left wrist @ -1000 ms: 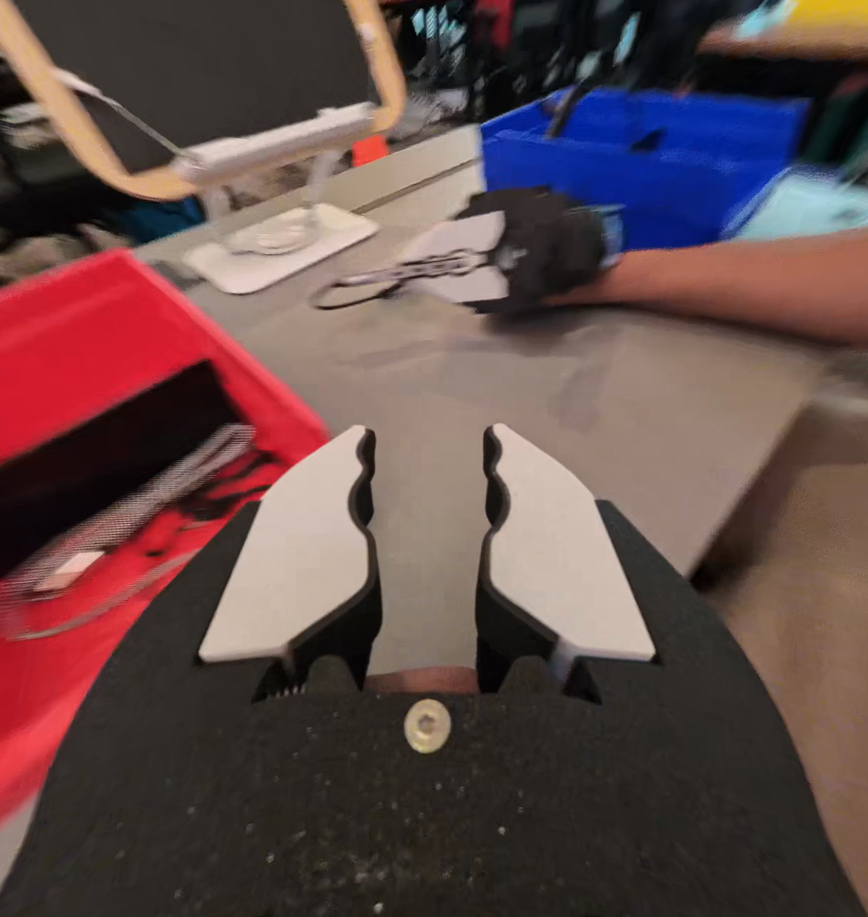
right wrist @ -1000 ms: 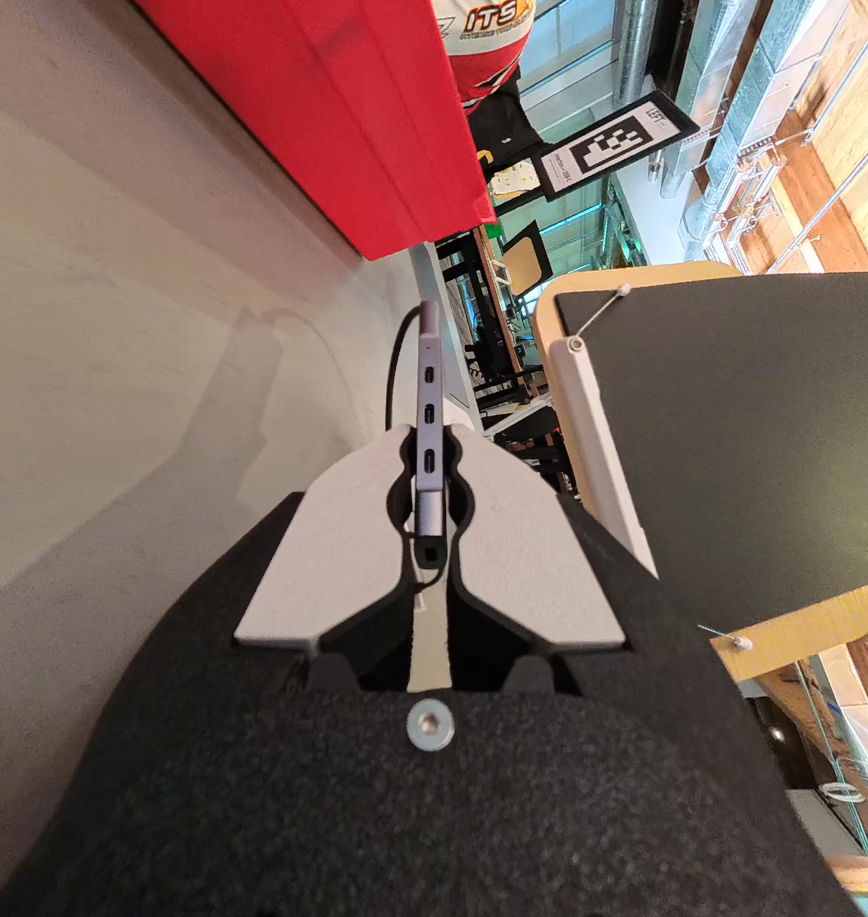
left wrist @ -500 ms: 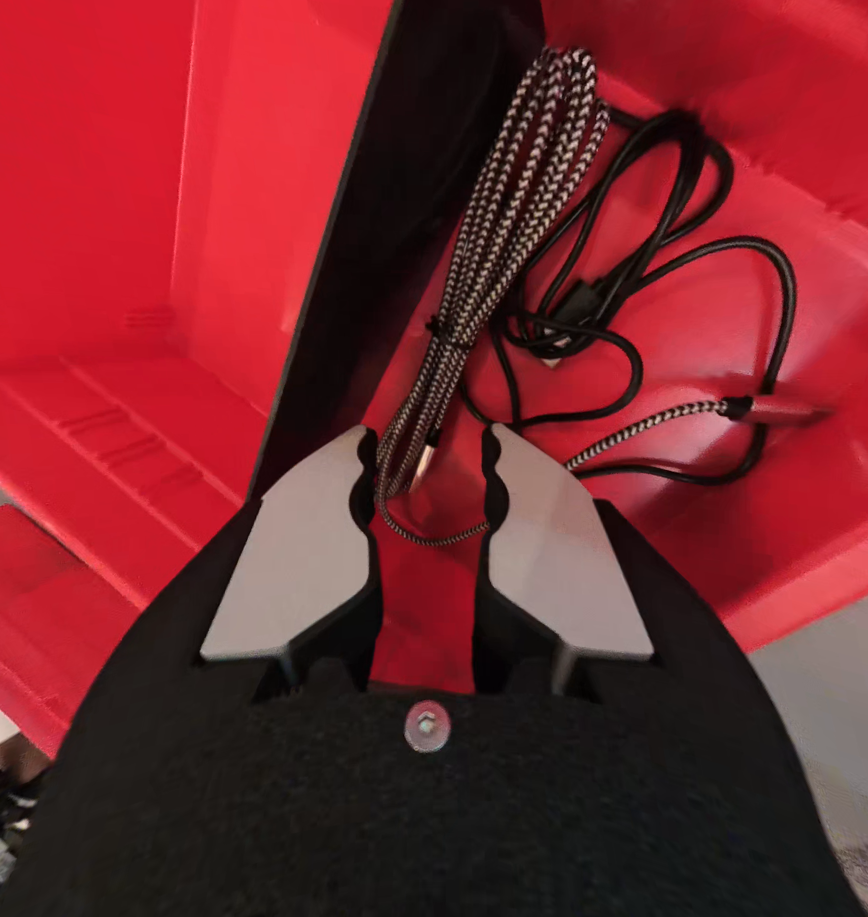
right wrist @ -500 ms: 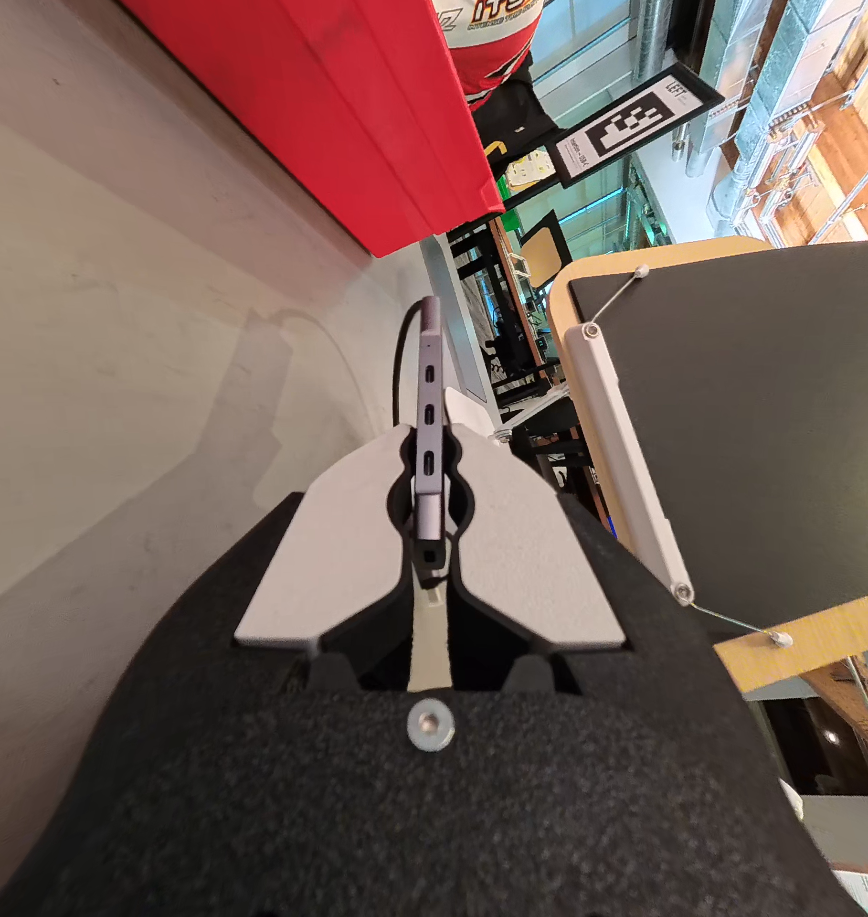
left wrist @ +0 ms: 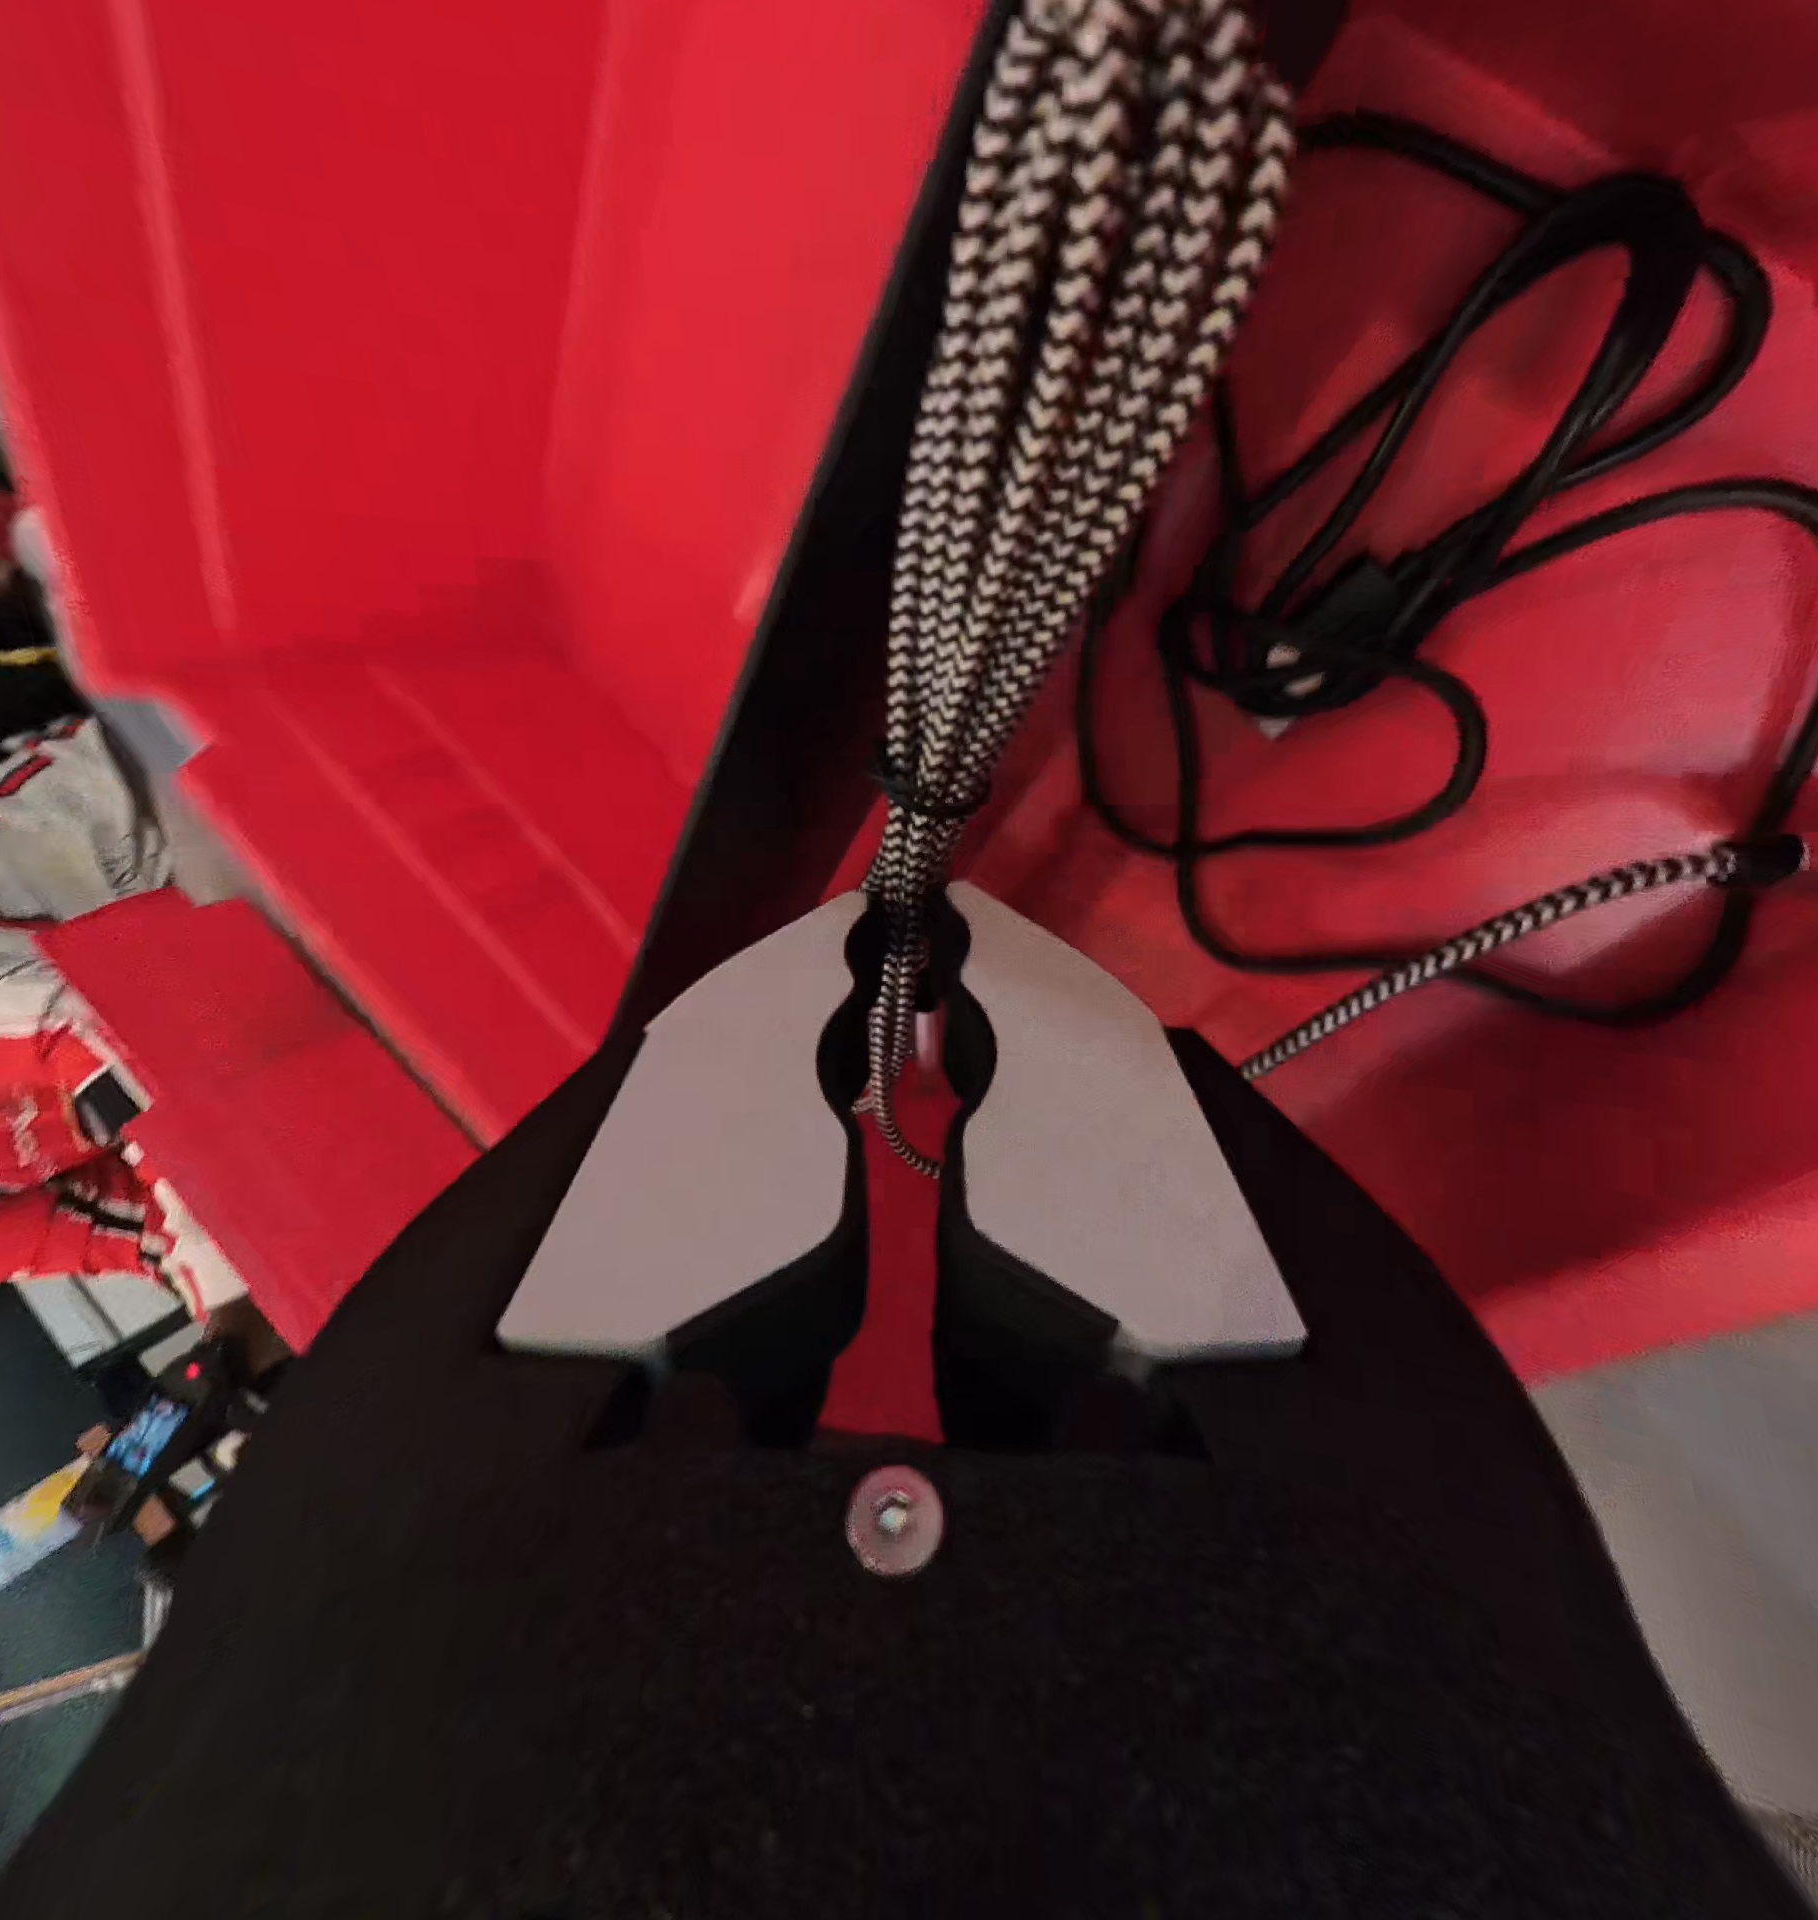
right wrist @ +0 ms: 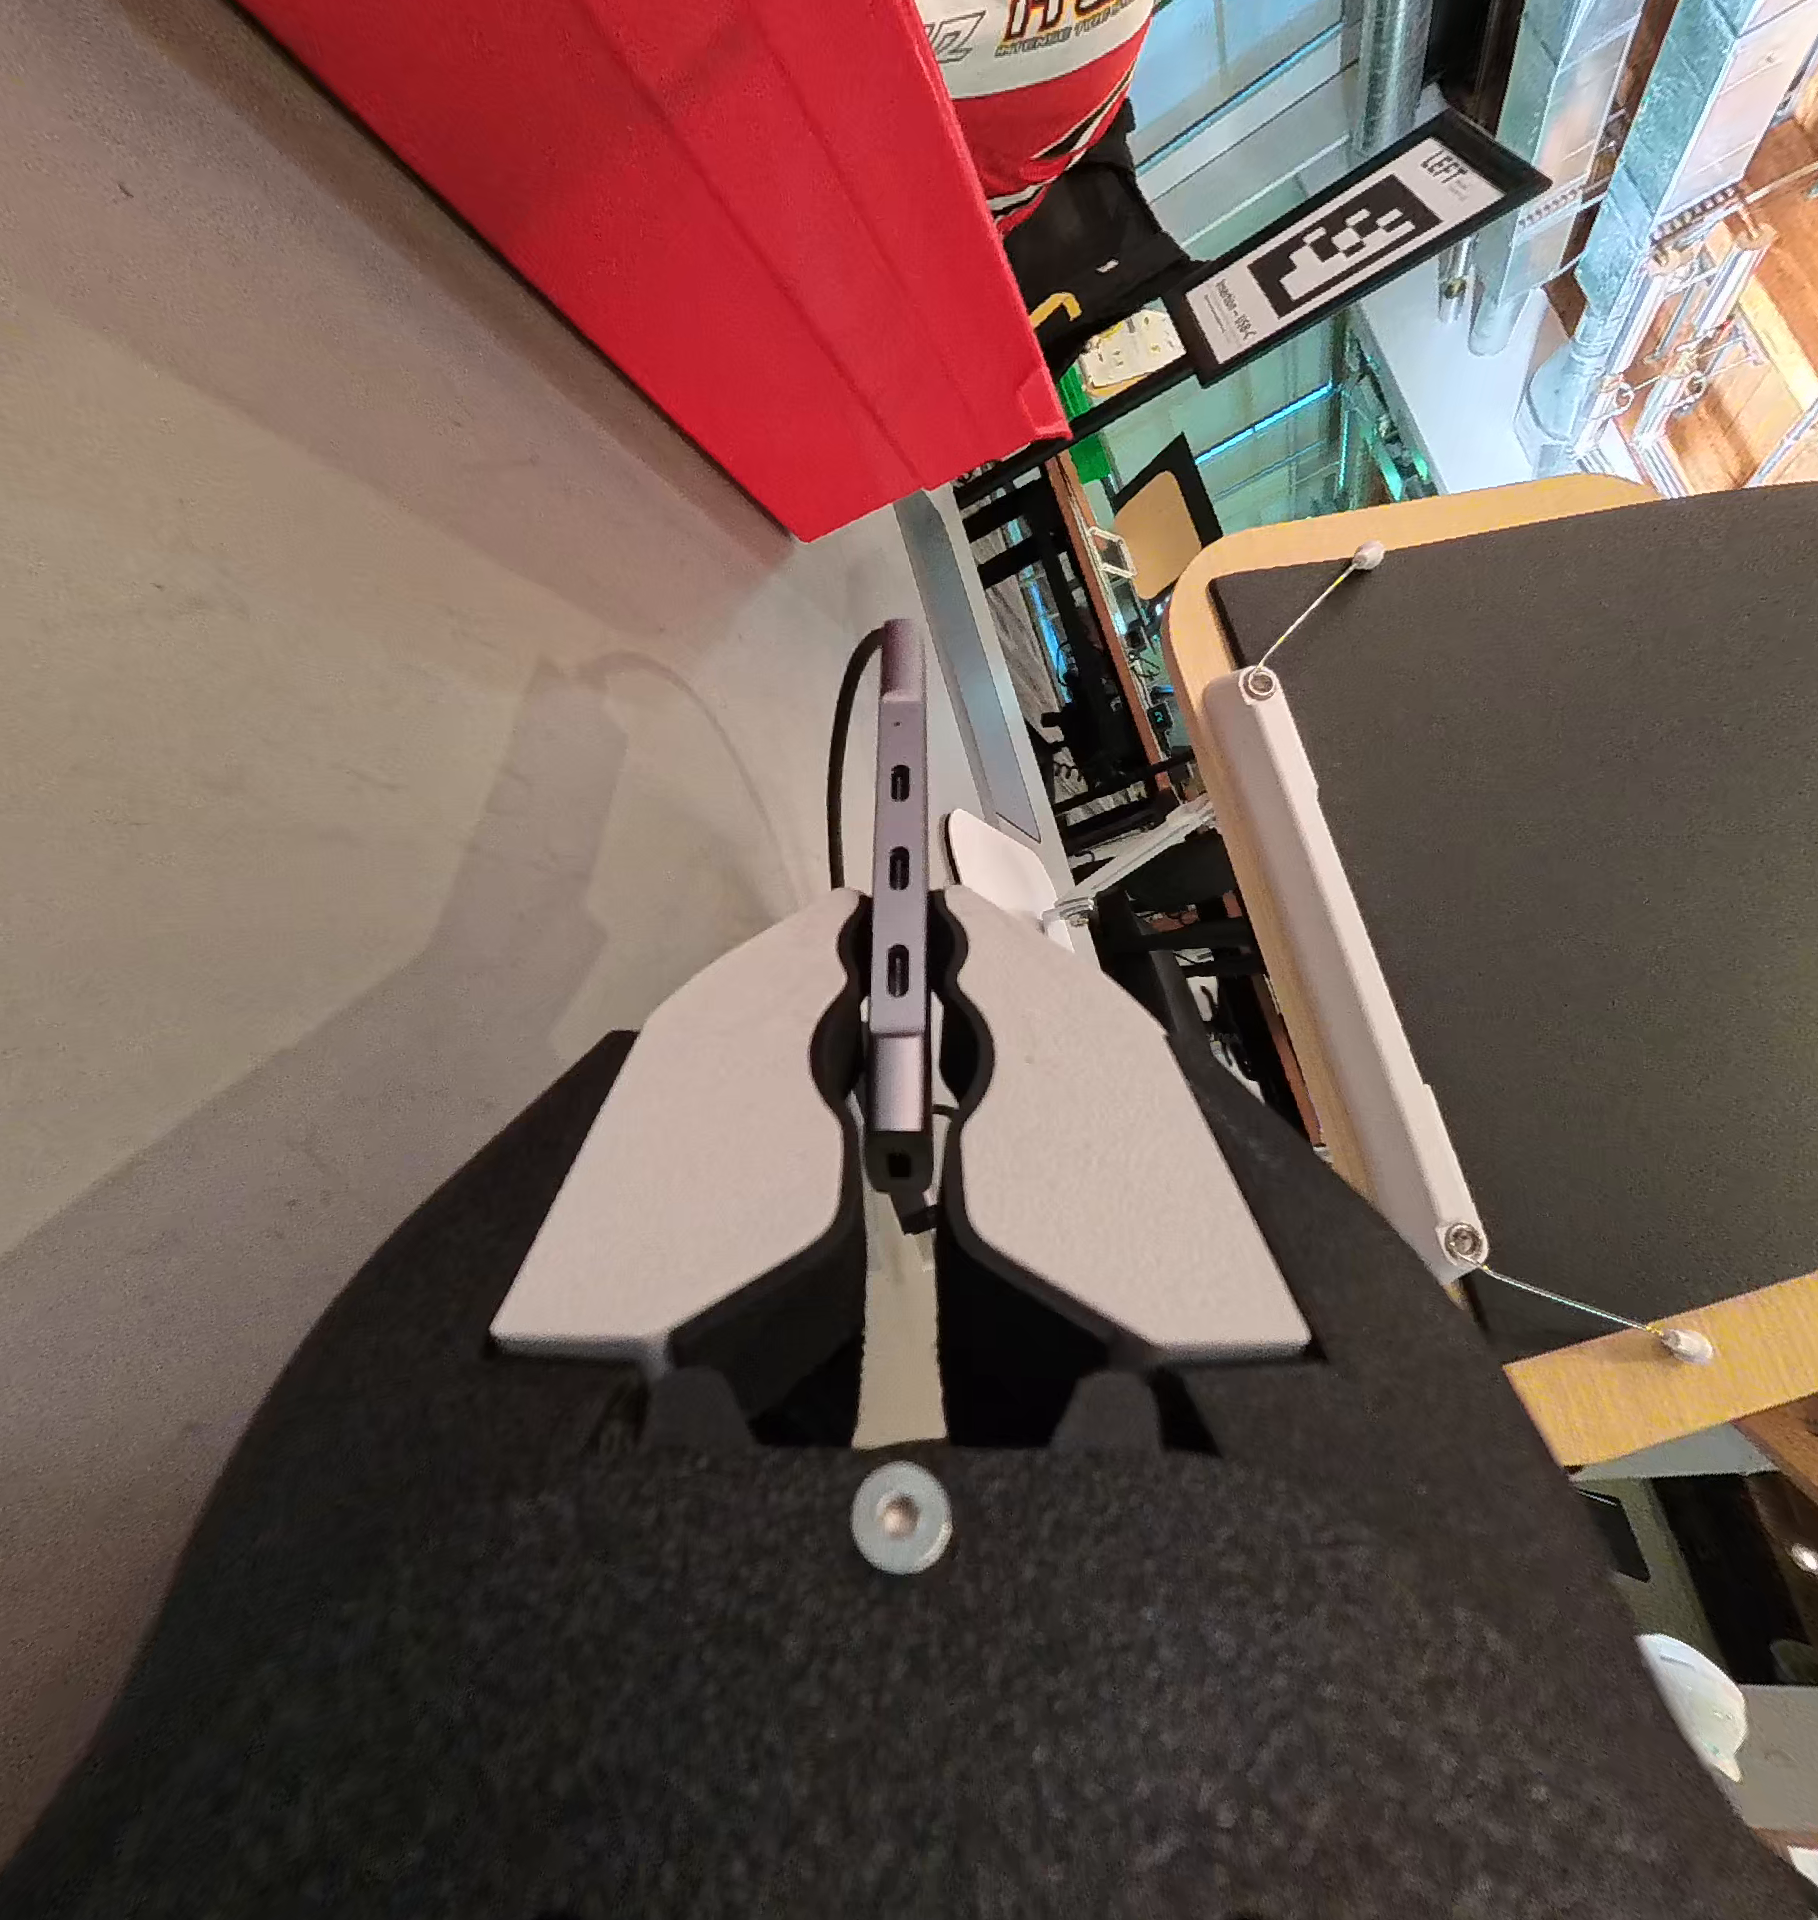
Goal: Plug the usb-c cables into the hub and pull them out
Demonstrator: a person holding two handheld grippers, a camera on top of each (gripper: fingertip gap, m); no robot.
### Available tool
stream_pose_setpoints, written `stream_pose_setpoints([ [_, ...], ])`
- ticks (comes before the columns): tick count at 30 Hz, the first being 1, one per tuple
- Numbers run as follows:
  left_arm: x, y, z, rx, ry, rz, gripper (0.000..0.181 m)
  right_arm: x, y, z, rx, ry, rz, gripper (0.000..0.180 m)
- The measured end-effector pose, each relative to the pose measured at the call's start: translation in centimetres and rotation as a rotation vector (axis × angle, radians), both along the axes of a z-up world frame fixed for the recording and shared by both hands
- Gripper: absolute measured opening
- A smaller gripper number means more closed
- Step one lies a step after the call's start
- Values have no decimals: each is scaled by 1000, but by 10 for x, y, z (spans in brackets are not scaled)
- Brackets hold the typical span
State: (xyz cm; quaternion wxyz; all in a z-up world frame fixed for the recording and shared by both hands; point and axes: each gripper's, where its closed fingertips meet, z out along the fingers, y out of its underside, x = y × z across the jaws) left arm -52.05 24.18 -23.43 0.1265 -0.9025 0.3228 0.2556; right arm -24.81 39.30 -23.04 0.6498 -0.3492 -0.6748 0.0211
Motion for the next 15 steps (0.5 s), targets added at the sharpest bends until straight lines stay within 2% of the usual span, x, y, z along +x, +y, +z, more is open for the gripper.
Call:
stream_pose_setpoints([
  [3,-2,-10,53,153,25,47,6,1,1,2,-13,15,-4,9],
  [9,27,-30,191,556,8,74,6,3,5,7,-35,44,-15,9],
  [12,75,-34,242,761,-216,52,6,5,6,11,-37,60,-24,9],
  [15,131,-35,257,887,-512,44,6,8,8,15,-43,82,-36,8],
])
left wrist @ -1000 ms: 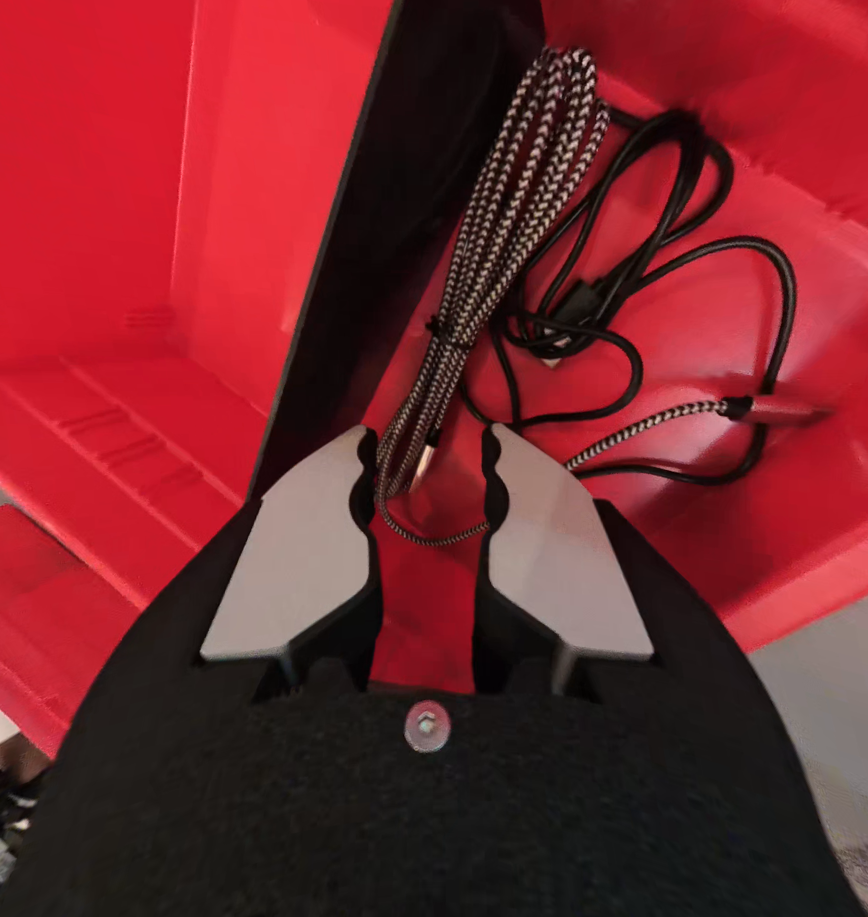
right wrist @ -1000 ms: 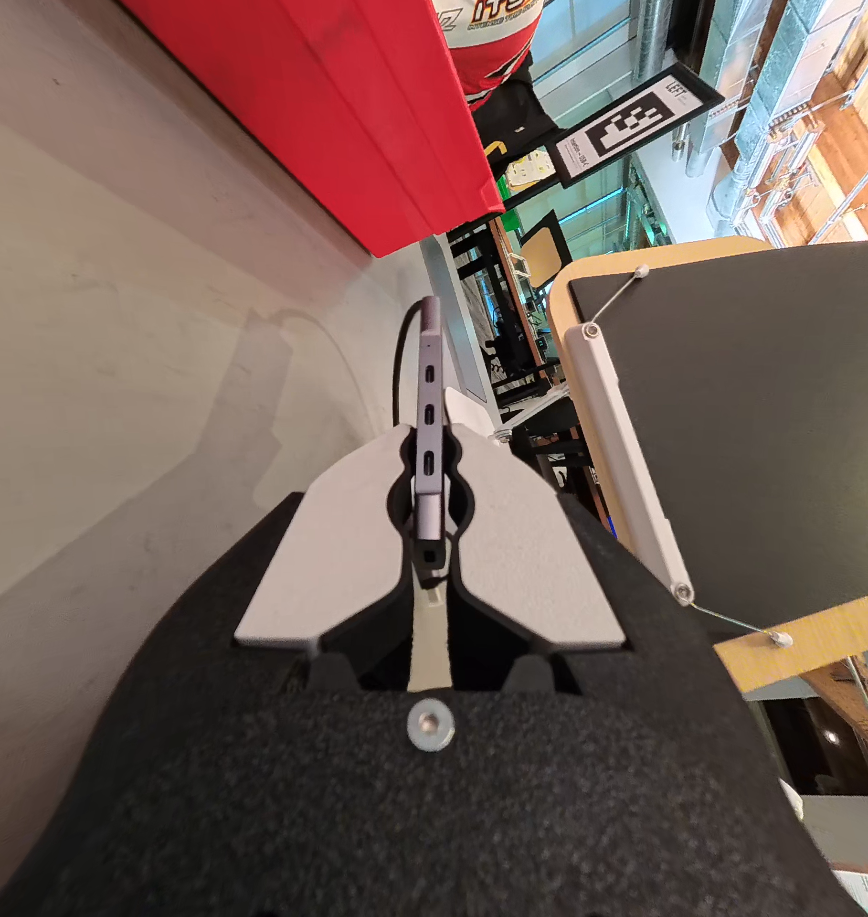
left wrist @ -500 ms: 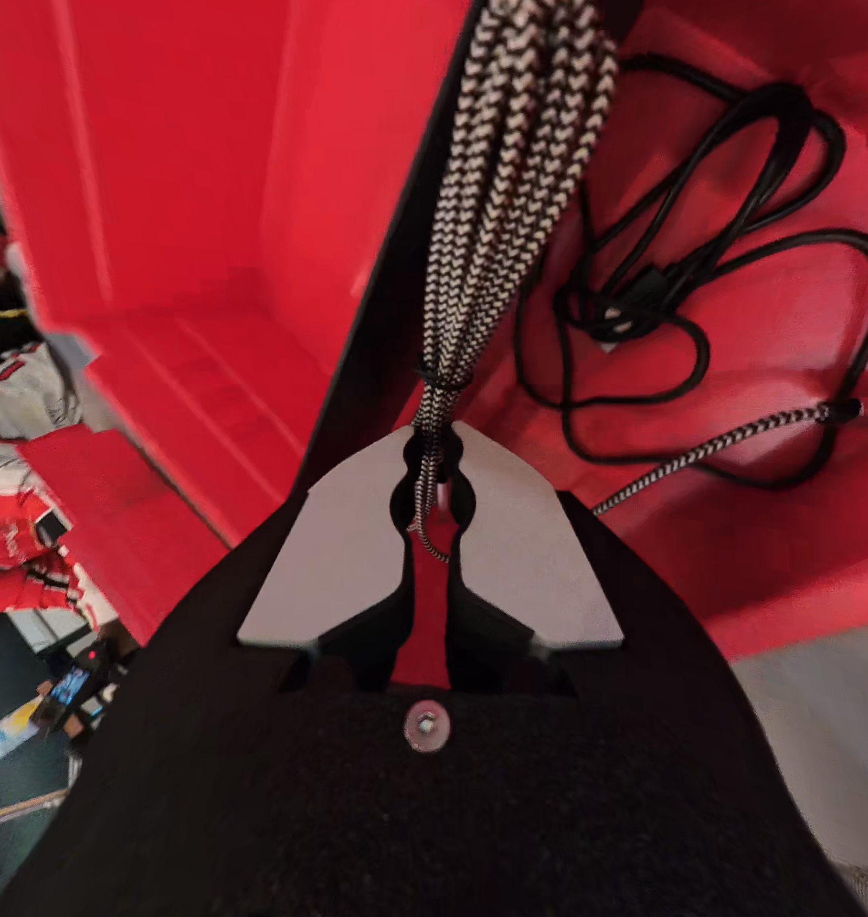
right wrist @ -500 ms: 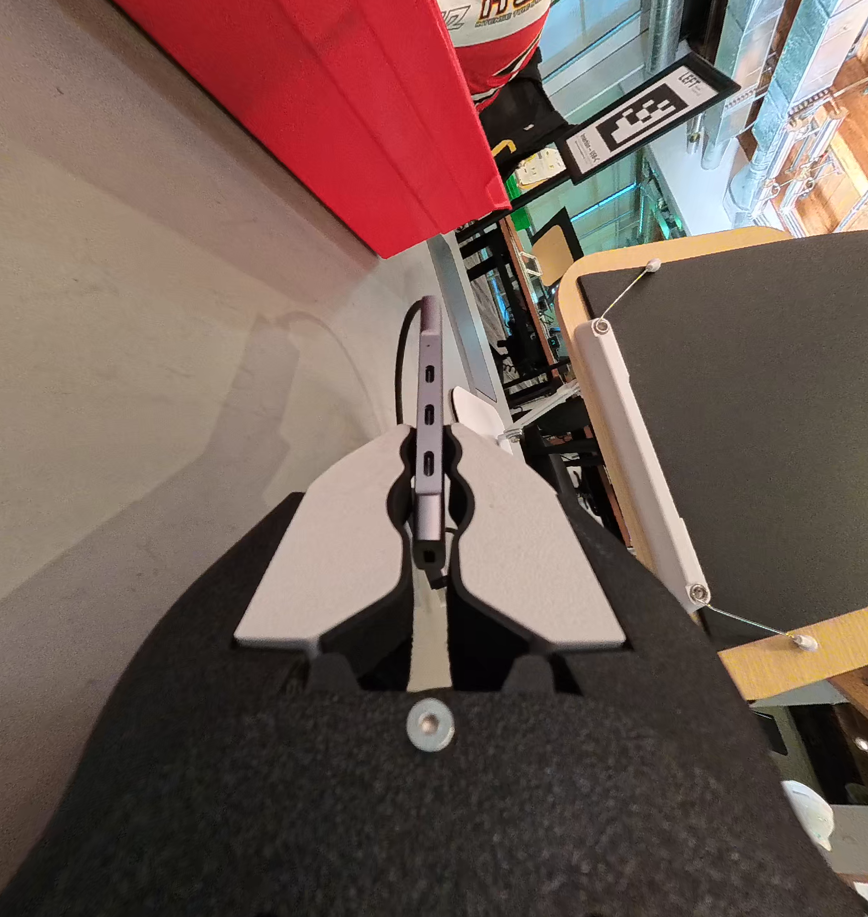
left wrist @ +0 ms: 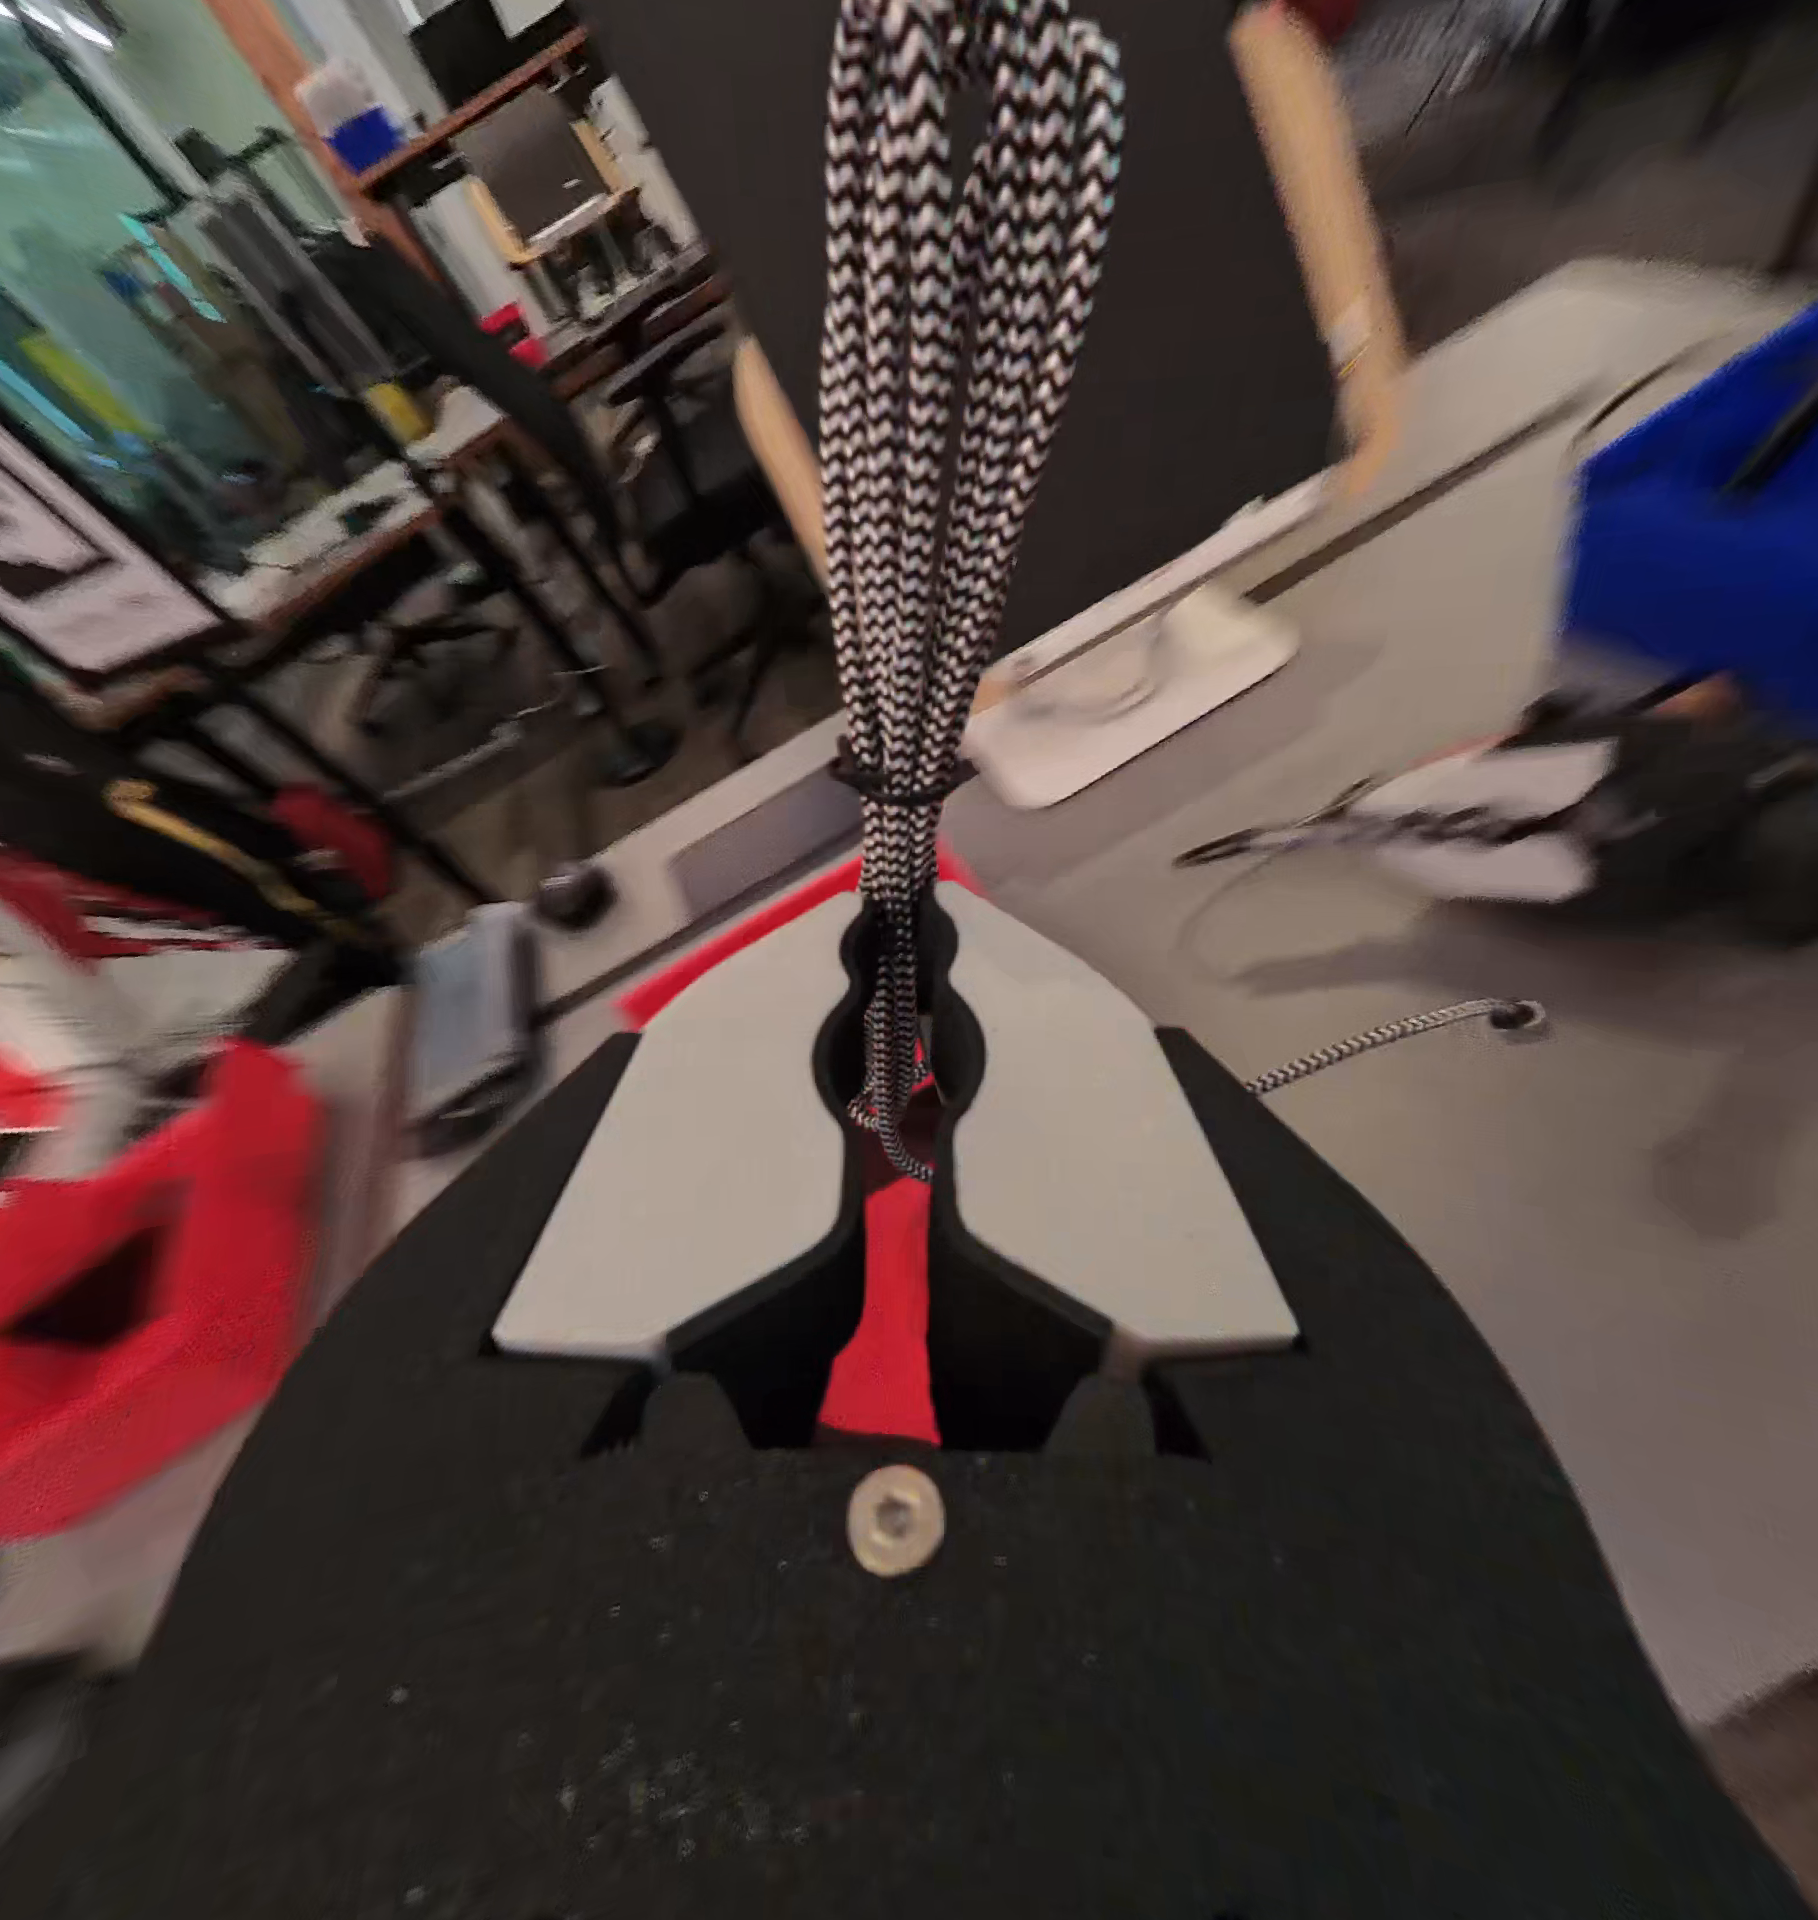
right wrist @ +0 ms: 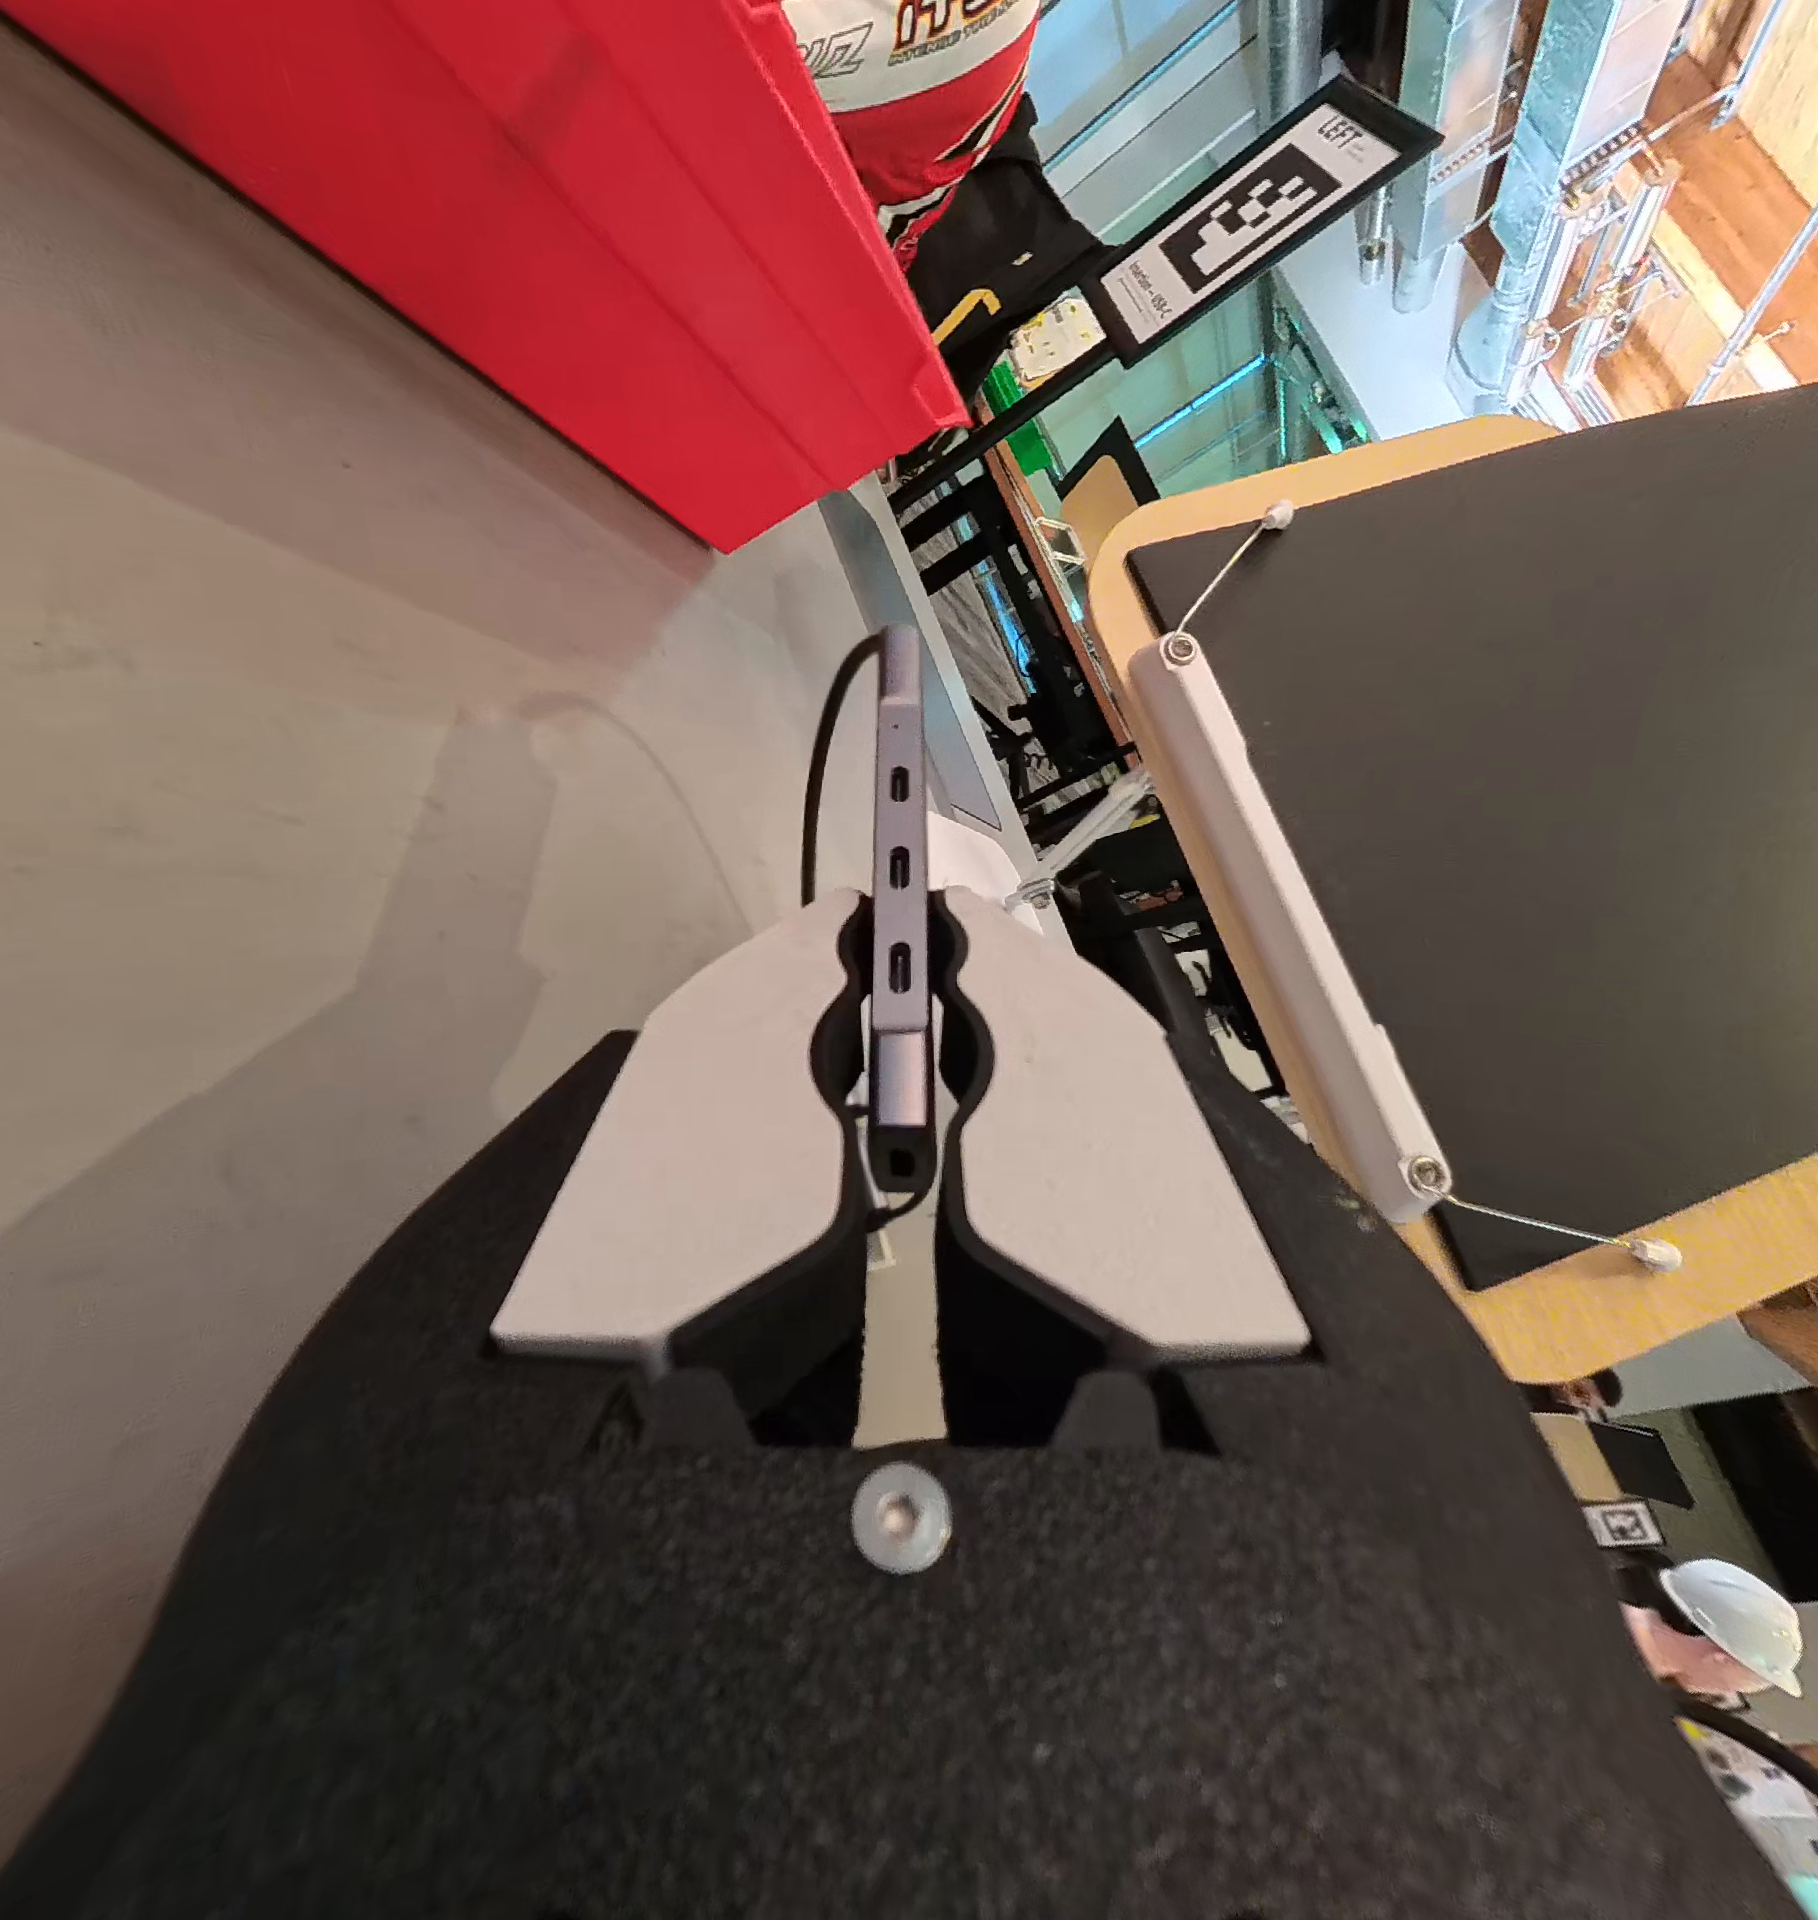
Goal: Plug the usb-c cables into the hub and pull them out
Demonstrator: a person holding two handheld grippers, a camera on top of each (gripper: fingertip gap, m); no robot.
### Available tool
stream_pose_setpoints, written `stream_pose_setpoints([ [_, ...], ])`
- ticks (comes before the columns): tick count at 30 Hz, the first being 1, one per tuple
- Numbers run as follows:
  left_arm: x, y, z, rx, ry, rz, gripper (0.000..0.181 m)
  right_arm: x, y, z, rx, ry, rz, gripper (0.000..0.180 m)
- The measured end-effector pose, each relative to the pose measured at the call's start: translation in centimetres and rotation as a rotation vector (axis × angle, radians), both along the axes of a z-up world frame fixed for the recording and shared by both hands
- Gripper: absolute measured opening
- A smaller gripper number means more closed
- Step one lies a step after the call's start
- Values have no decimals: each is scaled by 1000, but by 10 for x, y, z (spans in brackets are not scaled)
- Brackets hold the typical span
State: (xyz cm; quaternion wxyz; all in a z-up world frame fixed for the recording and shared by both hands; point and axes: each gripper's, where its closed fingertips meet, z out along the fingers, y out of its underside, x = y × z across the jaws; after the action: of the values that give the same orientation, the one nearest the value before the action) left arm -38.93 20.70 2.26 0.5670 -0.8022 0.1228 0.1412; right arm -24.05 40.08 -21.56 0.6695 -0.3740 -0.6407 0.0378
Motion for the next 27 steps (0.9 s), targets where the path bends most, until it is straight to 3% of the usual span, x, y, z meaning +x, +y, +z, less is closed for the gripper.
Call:
stream_pose_setpoints([
  [2,40,0,-20,37,-226,-56,6,1,0,1,-9,12,-6,9],
  [4,75,0,-63,41,-422,-49,6,3,1,3,-18,28,-7,9],
  [9,130,-11,-196,-27,-792,134,6,5,3,6,-48,50,-11,9],
  [12,150,-11,-244,-132,-888,169,6,5,2,5,-44,45,-9,9],
  [17,134,9,-254,-213,-761,254,6,4,1,4,-27,24,0,8],
  [21,118,16,-250,-206,-817,317,17,4,3,4,-34,29,-1,9],
  [24,132,7,-249,-200,-854,245,24,4,2,4,-40,32,0,8],
  [27,167,1,-233,-171,-685,-41,27,4,4,5,-43,33,2,9],
])
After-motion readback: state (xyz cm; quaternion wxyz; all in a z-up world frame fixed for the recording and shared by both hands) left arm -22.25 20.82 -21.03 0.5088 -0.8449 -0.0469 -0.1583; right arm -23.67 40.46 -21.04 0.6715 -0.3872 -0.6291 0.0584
